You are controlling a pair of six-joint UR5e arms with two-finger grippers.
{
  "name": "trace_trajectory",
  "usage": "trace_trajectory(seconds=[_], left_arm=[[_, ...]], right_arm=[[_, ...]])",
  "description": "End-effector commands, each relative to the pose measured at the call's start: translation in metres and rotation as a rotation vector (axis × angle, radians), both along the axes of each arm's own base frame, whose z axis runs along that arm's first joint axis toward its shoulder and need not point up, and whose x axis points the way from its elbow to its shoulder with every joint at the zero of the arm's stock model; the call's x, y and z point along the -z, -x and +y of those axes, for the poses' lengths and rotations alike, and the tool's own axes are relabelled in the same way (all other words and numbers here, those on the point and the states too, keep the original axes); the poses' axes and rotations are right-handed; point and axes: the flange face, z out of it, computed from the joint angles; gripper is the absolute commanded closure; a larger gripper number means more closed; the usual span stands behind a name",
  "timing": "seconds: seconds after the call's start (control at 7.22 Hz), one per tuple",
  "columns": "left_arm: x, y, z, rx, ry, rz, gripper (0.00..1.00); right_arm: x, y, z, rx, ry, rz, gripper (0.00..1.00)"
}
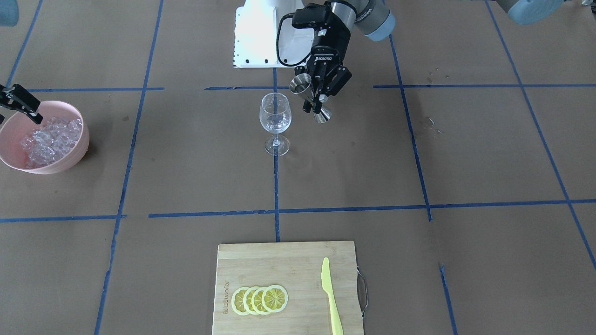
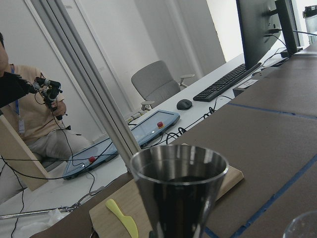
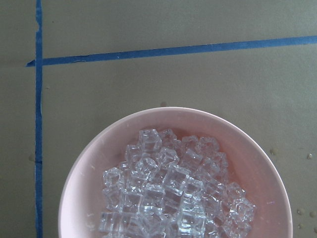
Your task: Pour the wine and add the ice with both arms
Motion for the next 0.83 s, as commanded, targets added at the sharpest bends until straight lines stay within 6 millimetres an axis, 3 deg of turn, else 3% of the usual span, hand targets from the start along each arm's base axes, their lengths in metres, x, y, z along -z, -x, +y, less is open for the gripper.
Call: trace_trajectory(seconds=[0.0,0.28,0.69], left_arm=[[0.012,-0.010,0.000,-0.004,-0.024,-0.133,1.00],[0.042,-0.024,-0.002,0.021,-0.019,-0.277,1.00],[0.039,-0.018,-0.005,0.023,-0.084,-0.426,1.00]], right_arm=[[0.000,0.000,0.000,0.000,0.002,-0.001,0.00],[-0.001,0.000,0.000,0.000,0.003,0.000,0.00],[0.000,0.001,0.000,0.002,0.003,-0.003,0.00]])
